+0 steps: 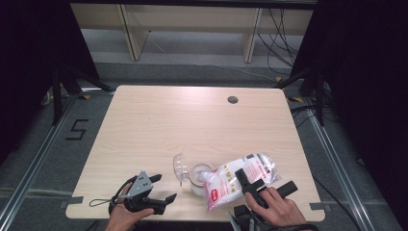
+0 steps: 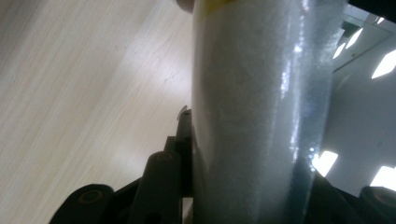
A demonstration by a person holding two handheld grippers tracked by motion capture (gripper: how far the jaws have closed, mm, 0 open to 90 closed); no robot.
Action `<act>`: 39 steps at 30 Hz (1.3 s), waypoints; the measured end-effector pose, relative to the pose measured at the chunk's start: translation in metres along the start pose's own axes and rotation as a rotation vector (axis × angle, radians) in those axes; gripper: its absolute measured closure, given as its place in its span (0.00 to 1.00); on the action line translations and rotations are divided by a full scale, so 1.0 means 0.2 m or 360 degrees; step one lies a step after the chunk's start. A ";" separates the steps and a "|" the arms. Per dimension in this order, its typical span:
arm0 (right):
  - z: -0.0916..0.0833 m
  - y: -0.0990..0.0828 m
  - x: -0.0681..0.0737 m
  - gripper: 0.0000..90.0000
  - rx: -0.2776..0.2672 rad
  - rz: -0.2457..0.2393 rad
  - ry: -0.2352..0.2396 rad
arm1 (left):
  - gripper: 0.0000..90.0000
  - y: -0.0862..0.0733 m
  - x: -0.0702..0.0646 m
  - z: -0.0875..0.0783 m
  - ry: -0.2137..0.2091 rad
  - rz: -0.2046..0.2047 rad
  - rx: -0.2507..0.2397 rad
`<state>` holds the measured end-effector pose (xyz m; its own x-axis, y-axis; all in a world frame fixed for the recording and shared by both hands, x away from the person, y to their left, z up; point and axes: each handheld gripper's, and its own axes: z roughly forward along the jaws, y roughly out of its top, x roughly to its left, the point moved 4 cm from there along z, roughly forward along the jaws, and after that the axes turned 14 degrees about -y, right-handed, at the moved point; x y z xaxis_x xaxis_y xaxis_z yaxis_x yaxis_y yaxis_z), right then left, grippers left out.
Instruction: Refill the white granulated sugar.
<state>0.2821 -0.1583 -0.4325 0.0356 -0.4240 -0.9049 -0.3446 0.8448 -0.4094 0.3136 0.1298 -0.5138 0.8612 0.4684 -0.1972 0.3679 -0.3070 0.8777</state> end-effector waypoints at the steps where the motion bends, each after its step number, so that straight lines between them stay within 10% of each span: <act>1: 0.00 0.00 -0.01 0.81 -0.0011 -0.0036 0.0008 | 0.17 0.00 0.00 0.00 -0.0001 0.0001 0.0001; 39: -0.03 -0.06 0.01 0.81 0.0037 0.0008 0.0010 | 0.17 0.00 0.00 0.00 0.0001 -0.0001 0.0001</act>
<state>0.2815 -0.1713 -0.4277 0.0277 -0.4216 -0.9063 -0.3227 0.8544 -0.4073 0.3137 0.1297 -0.5142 0.8607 0.4692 -0.1975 0.3688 -0.3072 0.8773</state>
